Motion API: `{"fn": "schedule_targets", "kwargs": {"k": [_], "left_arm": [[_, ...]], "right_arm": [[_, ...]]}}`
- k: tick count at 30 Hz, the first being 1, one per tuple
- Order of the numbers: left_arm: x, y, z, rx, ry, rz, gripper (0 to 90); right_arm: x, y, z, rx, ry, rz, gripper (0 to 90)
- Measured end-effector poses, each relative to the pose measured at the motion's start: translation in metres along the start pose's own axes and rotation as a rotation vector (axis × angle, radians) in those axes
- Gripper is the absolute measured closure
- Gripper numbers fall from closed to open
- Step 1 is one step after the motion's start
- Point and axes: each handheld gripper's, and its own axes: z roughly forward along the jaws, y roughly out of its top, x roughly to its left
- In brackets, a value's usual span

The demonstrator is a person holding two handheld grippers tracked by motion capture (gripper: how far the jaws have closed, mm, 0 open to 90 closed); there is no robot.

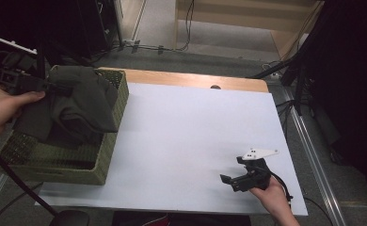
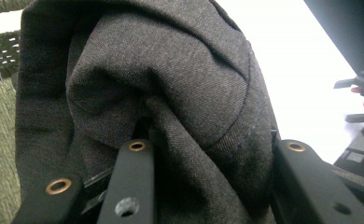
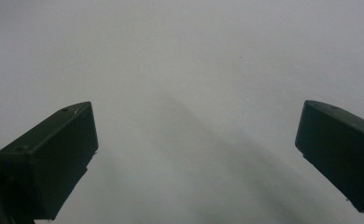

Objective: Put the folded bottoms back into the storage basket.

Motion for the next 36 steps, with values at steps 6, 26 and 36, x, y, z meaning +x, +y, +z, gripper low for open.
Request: {"fn": "schedule_targets", "kwargs": {"k": [6,26,36], "left_arm": [[0.012,0.001,0.019,-0.022,-0.001,-0.023,64.4],[0.051,-0.01,0.05,-0.03,0.075,-0.041,62.1],[0.07,-0.018,0.058,-0.034,0.128,-0.052,59.6]], "right_arm": [[0.0,0.0,0.0,0.0,0.0,0.0,0.0],[0.0,0.0,0.0,-0.001,0.001,-0.002,0.0],[0.0,0.0,0.0,0.0,0.002,-0.005,0.0]]}}
